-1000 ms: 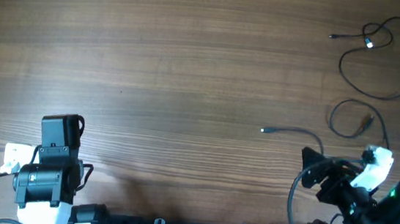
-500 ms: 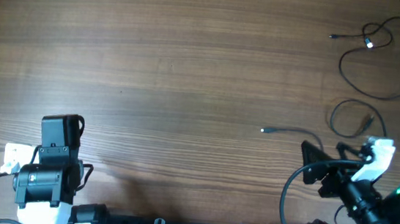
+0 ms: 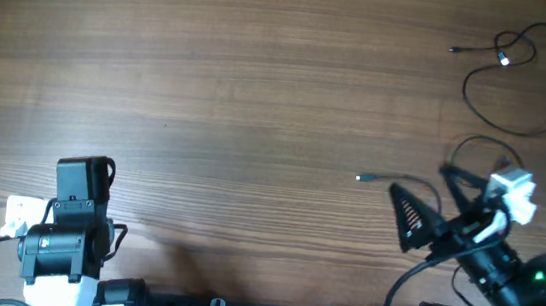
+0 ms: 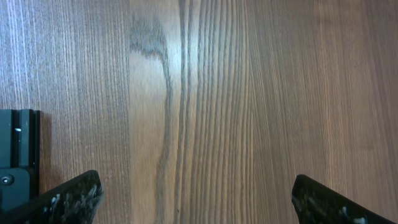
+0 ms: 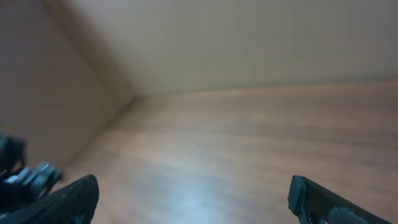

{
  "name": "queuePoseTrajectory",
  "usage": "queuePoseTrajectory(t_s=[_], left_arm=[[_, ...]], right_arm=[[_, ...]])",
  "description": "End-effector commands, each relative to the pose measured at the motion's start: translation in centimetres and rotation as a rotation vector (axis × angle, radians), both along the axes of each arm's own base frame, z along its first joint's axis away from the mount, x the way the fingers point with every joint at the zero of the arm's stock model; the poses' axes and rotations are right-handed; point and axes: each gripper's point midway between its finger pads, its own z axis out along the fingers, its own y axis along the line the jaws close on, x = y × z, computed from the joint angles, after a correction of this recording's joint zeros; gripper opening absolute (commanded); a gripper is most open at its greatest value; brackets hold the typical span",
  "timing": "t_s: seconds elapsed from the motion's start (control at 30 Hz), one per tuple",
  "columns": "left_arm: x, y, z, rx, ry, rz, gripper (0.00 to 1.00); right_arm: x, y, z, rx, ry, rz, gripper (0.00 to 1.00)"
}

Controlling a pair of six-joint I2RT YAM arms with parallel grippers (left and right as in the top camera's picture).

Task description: Untangle cables

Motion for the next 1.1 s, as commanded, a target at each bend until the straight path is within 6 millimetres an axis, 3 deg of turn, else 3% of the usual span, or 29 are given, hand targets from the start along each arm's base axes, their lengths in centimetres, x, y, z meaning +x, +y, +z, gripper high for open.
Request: queuePoseTrajectory(t_s=[0.0,0.2,0.3,0.37,0.77,0.87,1.07], left_arm=[[-0.1,0.2,0.1,0.004,-0.001,0.011,1.00],[-0.1,0.2,0.1,0.004,-0.002,0.012,1.00],[-0.1,0.2,0.1,0.004,-0.001,0.011,1.00],[-0.1,0.2,0.1,0.004,-0.001,0.011,1.00],[-0.1,0.2,0.1,0.004,-0.002,0.012,1.00],[-0.1,0.2,0.1,0.004,-0.001,0.011,1.00],[-0.1,0.2,0.1,0.004,-0.001,0.011,1.00]], right_arm=[[0.3,-0.5,0.1,0.009,0.028,-0.074,1.00],[0.1,-0.6,-1.6,0.263,0.270,-0.168,1.00],[-0.1,-1.4,-3.5,0.302,0.379,-0.245,1.00],[-0.1,-1.5,-3.7,0.334,0.406,-0.264,1.00],[-0.8,-3.9,-7.2,0.246,0.503,-0.414,1.00],[-0.8,-3.8,-7.7,0.106,0.445,-0.357,1.00],[-1.1,-3.7,-11.0,-0.103,0.320,-0.272,1.00]])
